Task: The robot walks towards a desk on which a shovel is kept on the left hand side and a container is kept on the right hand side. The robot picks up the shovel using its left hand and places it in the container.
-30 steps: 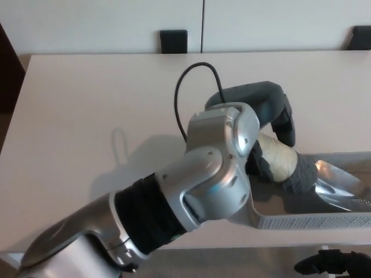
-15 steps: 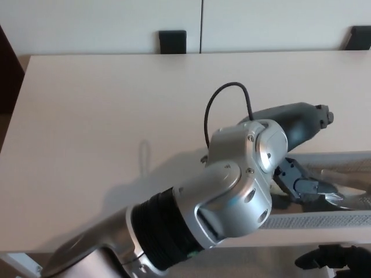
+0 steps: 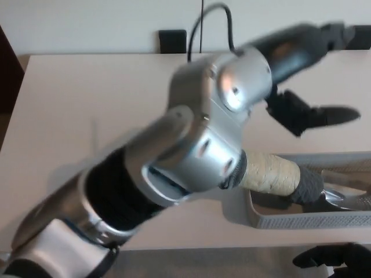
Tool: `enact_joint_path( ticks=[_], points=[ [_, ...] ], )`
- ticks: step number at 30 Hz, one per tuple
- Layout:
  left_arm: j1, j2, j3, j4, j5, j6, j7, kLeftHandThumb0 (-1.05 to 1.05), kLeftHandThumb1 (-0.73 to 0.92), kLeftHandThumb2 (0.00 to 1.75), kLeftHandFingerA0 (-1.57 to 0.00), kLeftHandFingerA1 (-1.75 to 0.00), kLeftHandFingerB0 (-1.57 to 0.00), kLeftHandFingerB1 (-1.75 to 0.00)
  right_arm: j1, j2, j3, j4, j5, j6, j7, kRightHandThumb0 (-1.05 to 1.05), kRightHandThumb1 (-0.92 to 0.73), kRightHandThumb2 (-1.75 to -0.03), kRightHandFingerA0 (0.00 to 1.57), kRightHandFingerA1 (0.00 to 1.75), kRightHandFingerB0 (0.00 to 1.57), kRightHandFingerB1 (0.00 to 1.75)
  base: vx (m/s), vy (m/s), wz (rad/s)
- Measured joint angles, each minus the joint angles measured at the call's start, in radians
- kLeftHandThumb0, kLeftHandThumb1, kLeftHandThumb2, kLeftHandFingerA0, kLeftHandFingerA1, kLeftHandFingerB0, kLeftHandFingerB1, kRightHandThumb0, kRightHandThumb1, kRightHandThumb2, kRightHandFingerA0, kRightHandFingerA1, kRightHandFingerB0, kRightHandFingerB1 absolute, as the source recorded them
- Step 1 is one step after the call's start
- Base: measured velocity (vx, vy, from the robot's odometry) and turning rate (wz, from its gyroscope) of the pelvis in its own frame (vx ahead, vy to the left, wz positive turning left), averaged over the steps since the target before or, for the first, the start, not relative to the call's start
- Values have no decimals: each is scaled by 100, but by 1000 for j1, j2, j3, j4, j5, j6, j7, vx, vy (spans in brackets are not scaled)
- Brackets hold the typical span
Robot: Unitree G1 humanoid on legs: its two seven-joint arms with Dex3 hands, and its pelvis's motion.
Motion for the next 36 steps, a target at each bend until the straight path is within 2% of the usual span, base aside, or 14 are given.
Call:
enact_joint_path(
  ticks=[7, 8, 21, 22, 25, 26, 27, 28, 30, 31, 33, 34, 35, 36],
  points=[
    [12, 82, 155, -212, -31, 0, -38, -89, 53, 77, 0, -13, 0, -15, 1, 0, 2, 0, 0, 0, 0, -27, -60, -57, 70, 58, 50, 47, 0, 0, 0],
    [24, 91, 185, -243, -37, 0, -45, -80, 50, 94, 0, -13, 0, -13, 2, 0, 2, 1, 0, 0, 0, -27, -59, -57, 68, 58, 50, 48, 0, 0, 0],
    [518, 145, 599, -412, -199, -1, -138, -86, 50, 98, -3, -15, -9, -18, 34, 8, 0, 25, 1, -1, -6, -53, -43, -86, 36, 60, 23, 53, 0, 0, 0],
    [580, 141, 634, -417, -214, -1, -149, -86, 51, 99, -3, -16, -8, -16, 39, 9, 0, 28, 1, -1, -6, -53, -63, -58, 34, 51, 30, 45, 0, 0, 0],
    [730, 127, 723, -422, -251, -1, -179, -91, 53, 100, -2, -16, -7, -14, 54, 13, -1, 33, 1, -2, -8, -55, -64, -59, 33, 49, 29, 43, 0, 0, 0],
    [786, 122, 756, -422, -266, -1, -192, -101, 71, 64, -2, -30, -4, -28, 61, 14, -1, 35, 1, -3, -8, -55, -65, -59, 32, 48, 28, 42, 0, 0, 0],
    [839, 118, 788, -421, -279, -1, -205, -99, 59, 102, -6, -11, -17, -11, 68, 15, -2, 37, 1, -4, -9, -57, -63, -59, 33, 49, 28, 43, 0, 0, 0],
    [901, 114, 828, -419, -294, -2, -220, -98, 69, 63, -1, -30, -5, -27, 77, 16, -3, 40, 1, -4, -10, -56, -64, -59, 31, 48, 27, 42, 0, 0, 0],
    [1004, 110, 894, -412, -320, -4, -248, -97, 67, 62, -3, -29, -5, -27, 92, 16, -3, 48, 1, -4, -11, -55, -63, -58, 32, 47, 28, 42, 0, 0, 0],
    [1056, 109, 927, -406, -333, -8, -262, -92, 52, 95, -8, -22, -10, -18, 101, 16, -4, 51, 1, -5, -11, -56, -63, -58, 31, 47, 28, 42, 0, 0, 0],
    [1160, 108, 994, -393, -358, -20, -292, -89, 52, 96, -7, -27, -11, -19, 122, 16, -6, 59, 1, -6, -12, -56, -61, -58, 29, 48, 27, 42, 0, 0, 0],
    [1183, 108, 1010, -389, -365, -23, -299, -90, 52, 96, -6, -29, -11, -19, 127, 16, -7, 62, 1, -6, -13, -33, -41, -98, 17, 55, 14, 53, 0, 0, 0],
    [1238, 108, 1044, -381, -379, -31, -315, -93, 67, 60, -7, -29, -7, -26, 138, 17, -8, 68, 1, -7, -13, -33, -41, -97, 16, 55, 13, 53, 0, 0, 0],
    [1291, 108, 1075, -372, -393, -40, -331, -98, 53, 78, -7, -27, -11, -19, 150, 17, -11, 74, 1, -8, -14, -57, -61, -58, 30, 48, 27, 42, 0, 0, 0]
  ],
)
